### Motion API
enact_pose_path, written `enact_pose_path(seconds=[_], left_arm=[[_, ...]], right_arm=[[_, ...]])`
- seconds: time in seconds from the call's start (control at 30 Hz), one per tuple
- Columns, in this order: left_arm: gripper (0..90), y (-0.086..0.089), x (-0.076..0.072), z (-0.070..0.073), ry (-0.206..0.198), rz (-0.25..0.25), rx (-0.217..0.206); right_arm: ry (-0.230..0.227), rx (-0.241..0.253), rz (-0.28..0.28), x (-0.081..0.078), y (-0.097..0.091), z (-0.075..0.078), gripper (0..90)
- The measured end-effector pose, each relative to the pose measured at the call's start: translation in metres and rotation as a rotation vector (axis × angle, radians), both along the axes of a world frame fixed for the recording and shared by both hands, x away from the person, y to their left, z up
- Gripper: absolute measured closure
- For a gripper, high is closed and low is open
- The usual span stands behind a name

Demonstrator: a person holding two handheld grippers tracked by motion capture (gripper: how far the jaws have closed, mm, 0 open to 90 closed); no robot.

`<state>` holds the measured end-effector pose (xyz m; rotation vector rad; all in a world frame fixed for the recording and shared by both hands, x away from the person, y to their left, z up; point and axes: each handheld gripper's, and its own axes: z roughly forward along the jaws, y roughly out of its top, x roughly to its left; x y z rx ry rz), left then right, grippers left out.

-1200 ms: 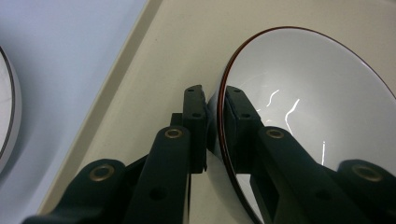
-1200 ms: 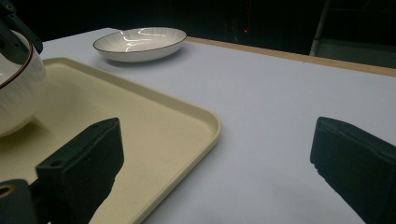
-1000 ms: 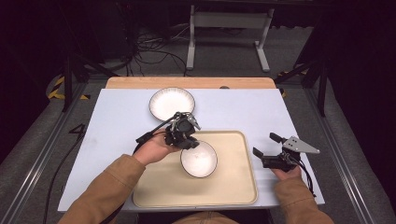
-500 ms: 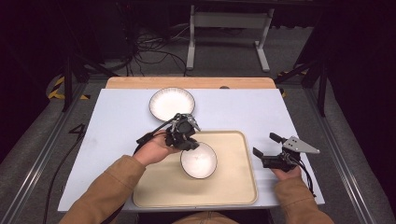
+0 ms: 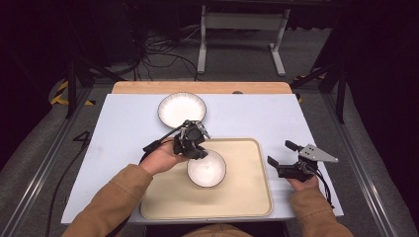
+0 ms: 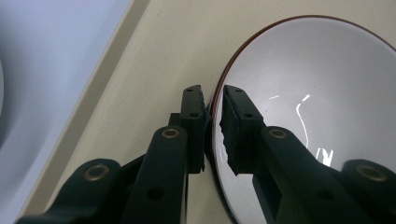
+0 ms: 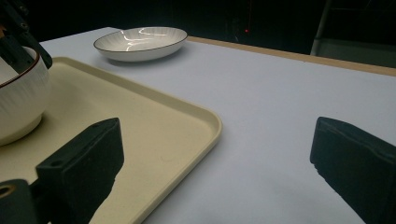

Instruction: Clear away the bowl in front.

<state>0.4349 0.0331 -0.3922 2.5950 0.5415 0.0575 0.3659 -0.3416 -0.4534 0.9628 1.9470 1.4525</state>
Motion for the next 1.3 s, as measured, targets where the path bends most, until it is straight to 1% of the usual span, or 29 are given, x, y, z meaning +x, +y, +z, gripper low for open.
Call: enact_pose_path(seconds=[0.07,0.2,0.23,0.3,0.33,0.37,0.4,0.47,0.57,0.6,0.67,0.73,0.83,0.87,0.93,0.97,1.0,1.03,1.07,1.1,1.13,1.2,1.23,1.3], left_arm=[[79.3,0.0,0.001,0.0,0.001,0.002,0.011],[78.3,0.001,0.002,-0.001,-0.009,0.013,0.012],[78.2,0.002,0.003,0.0,0.0,0.011,0.015],[78.1,0.003,0.003,0.0,-0.002,0.017,-0.002],[77.7,0.003,0.003,0.0,-0.002,0.017,-0.002],[77.7,0.003,0.003,0.001,-0.005,0.012,-0.01],[74.7,0.002,0.002,0.001,-0.008,0.017,-0.017],[70.4,0.002,0.002,0.004,-0.01,0.011,-0.009],[64.7,0.003,-0.002,0.007,-0.028,0.018,-0.036],[62.3,0.003,-0.003,0.01,-0.033,0.016,-0.047],[57.6,0.005,-0.006,0.015,-0.039,0.015,-0.056],[56.0,0.006,-0.01,0.019,-0.049,0.006,-0.066],[48.1,0.008,-0.015,0.024,-0.057,-0.015,-0.082],[45.5,0.01,-0.018,0.026,-0.058,-0.021,-0.101],[40.6,0.011,-0.019,0.027,-0.06,-0.022,-0.108],[38.7,0.014,-0.022,0.03,-0.06,-0.018,-0.125],[37.0,0.014,-0.022,0.03,-0.06,-0.018,-0.125],[37.0,0.016,-0.024,0.031,-0.063,-0.014,-0.14],[34.3,0.017,-0.025,0.032,-0.067,-0.012,-0.147],[31.2,0.022,-0.028,0.035,-0.054,0.001,-0.169],[29.5,0.022,-0.028,0.035,-0.054,0.001,-0.169],[25.8,0.029,-0.033,0.039,-0.072,0.006,-0.187],[24.1,0.029,-0.033,0.039,-0.072,0.006,-0.187],[22.6,0.035,-0.038,0.041,-0.083,0.008,-0.194]], right_arm=[[0.0,0.0,0.0,0.0,0.0,0.0,3.2],[0.0,0.0,0.0,0.0,0.0,0.0,3.2],[0.001,0.0,0.0,0.0,0.0,0.0,3.2],[0.001,-0.001,0.0,0.0,0.0,0.0,3.2],[0.001,-0.001,0.0,0.0,0.0,0.0,3.2],[0.001,-0.001,0.0,0.0,0.0,0.0,3.2],[0.001,0.0,0.0,0.0,0.0,0.0,3.2],[0.002,-0.001,0.001,0.0,0.0,0.0,3.2],[0.004,0.0,0.002,0.0,0.0,0.0,3.2],[0.004,0.0,0.003,0.0,0.0,0.0,3.2],[0.004,-0.002,0.002,0.0,0.0,0.0,3.2],[0.01,-0.002,0.002,0.001,0.0,0.0,3.2],[0.01,-0.003,0.005,0.001,0.0,0.0,3.2],[0.01,-0.003,0.006,0.001,0.0,0.0,3.2],[0.007,-0.008,0.007,0.001,0.0,0.0,3.2],[0.008,-0.01,0.01,0.001,0.0,0.0,3.2],[0.008,-0.01,0.01,0.001,0.0,0.0,3.2],[0.009,-0.01,0.011,0.001,0.0,0.0,3.2],[0.012,-0.009,0.01,0.001,0.001,0.0,3.2],[0.013,-0.01,0.012,0.002,0.001,0.0,3.3],[0.013,-0.01,0.012,0.002,0.001,0.0,3.3],[0.019,-0.012,0.015,0.002,0.001,0.0,3.3],[0.019,-0.012,0.015,0.002,0.001,0.0,3.3],[0.018,-0.013,0.017,0.002,0.001,0.0,3.4]])
